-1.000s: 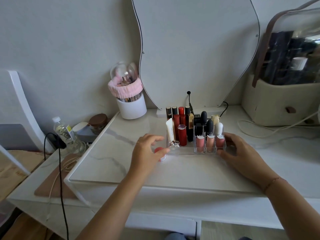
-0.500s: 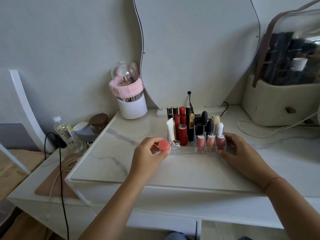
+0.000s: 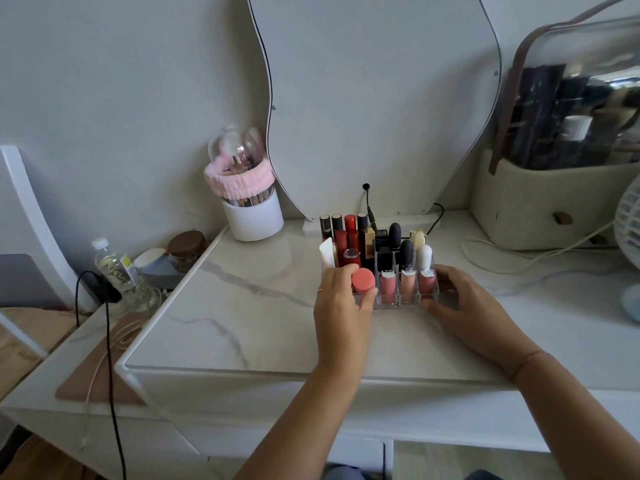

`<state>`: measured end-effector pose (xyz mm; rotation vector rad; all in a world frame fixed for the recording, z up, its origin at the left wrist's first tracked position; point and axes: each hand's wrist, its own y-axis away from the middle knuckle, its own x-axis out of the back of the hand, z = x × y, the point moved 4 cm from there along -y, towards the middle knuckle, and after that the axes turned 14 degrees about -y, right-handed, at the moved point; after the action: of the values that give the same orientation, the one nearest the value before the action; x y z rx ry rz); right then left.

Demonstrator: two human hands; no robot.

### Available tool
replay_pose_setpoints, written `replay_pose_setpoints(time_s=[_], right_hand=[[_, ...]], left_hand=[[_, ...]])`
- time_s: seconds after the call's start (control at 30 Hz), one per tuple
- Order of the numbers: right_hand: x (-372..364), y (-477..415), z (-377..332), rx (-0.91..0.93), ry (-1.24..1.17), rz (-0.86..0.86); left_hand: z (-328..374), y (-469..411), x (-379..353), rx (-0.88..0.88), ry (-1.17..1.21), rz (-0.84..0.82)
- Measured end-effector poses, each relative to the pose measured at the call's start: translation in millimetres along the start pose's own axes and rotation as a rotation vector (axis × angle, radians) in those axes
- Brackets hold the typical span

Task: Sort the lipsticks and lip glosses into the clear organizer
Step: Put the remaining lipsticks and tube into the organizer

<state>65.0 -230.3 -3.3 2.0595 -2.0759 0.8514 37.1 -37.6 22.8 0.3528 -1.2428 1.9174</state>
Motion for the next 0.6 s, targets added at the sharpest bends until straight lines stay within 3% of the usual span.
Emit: replay_pose_setpoints(time_s=[0.6], right_hand=[[0.3, 1.0, -1.8, 0.000, -0.004, -0.006]], left_hand=[[-4.5, -1.7, -10.1, -0.048, -0.067, -0.065]])
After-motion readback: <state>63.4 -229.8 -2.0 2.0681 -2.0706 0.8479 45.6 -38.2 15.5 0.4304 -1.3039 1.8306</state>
